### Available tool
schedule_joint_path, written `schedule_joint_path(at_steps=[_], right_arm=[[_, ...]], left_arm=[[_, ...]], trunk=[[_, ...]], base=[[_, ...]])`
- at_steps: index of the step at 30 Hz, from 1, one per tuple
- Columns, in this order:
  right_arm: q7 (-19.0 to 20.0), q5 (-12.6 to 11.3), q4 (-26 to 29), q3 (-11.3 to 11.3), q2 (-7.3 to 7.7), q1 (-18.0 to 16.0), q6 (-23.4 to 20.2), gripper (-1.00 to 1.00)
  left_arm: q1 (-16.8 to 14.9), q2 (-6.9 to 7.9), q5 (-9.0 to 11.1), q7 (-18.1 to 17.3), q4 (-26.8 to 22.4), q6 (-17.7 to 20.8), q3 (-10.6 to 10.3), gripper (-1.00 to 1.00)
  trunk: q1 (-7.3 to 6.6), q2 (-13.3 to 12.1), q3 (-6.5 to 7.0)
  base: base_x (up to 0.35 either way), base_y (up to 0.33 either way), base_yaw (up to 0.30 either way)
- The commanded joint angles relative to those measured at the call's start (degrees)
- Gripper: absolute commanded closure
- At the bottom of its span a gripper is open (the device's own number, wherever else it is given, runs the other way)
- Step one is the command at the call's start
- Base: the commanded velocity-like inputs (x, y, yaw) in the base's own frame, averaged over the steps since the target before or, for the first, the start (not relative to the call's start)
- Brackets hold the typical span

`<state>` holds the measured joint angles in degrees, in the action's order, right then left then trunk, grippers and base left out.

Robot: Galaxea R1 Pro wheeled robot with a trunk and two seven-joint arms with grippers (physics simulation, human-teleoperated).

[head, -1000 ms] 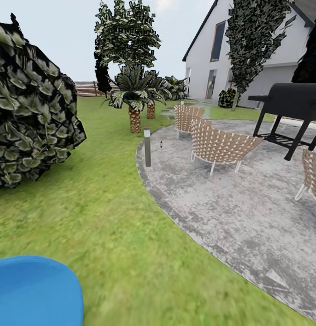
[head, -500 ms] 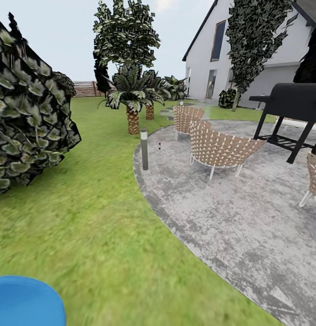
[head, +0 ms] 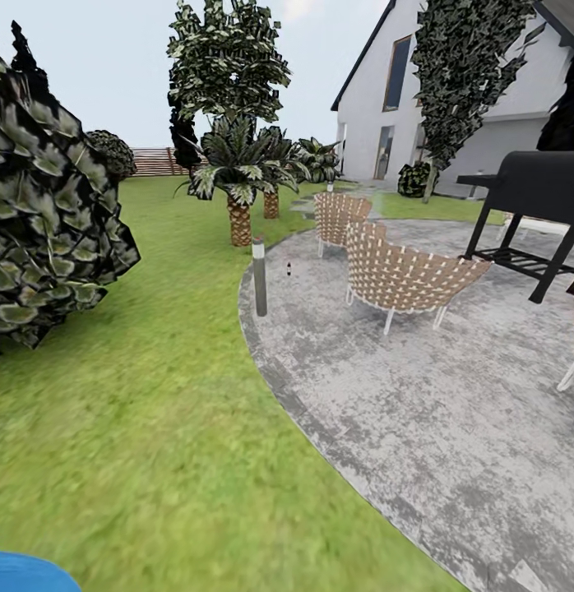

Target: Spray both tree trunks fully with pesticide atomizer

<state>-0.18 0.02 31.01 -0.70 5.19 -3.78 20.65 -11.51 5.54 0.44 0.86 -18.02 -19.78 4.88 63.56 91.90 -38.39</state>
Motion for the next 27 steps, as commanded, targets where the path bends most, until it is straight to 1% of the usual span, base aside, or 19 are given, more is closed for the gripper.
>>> schedule_joint_path(at_steps=[1,11,14,20,27], right_arm=[[0.0,0.0,0.0,0.0,0.0,0.0,0.0,-1.0],[0.0,0.0,0.0,0.0,0.0,0.0,0.0,-1.0],[-0.1,0.0,0.0,0.0,0.0,0.0,0.0,-1.0],[-0.1,0.0,0.0,0.0,0.0,0.0,0.0,-1.0],[0.0,0.1,0.0,-0.1,0.0,0.0,0.1,-1.0]], left_arm=[[0.0,0.0,0.0,0.0,0.0,0.0,0.0,-1.0],[0.0,0.0,0.0,0.0,0.0,0.0,0.0,-1.0],[0.0,0.0,0.0,-0.1,0.0,0.0,0.0,-1.0],[0.0,0.0,0.0,-0.1,0.1,0.0,0.0,-1.0],[0.0,0.0,0.1,0.0,0.1,0.0,0.0,-1.0]], trunk=[[0.0,0.0,0.0],[0.0,0.0,0.0],[0.0,0.0,0.0],[0.0,0.0,0.0],[0.0,0.0,0.0]], base=[[0.34,0.0,0.0],[0.34,-0.015,0.008],[0.339,-0.077,0.129],[0.338,-0.09,0.219],[0.338,-0.094,0.034]])
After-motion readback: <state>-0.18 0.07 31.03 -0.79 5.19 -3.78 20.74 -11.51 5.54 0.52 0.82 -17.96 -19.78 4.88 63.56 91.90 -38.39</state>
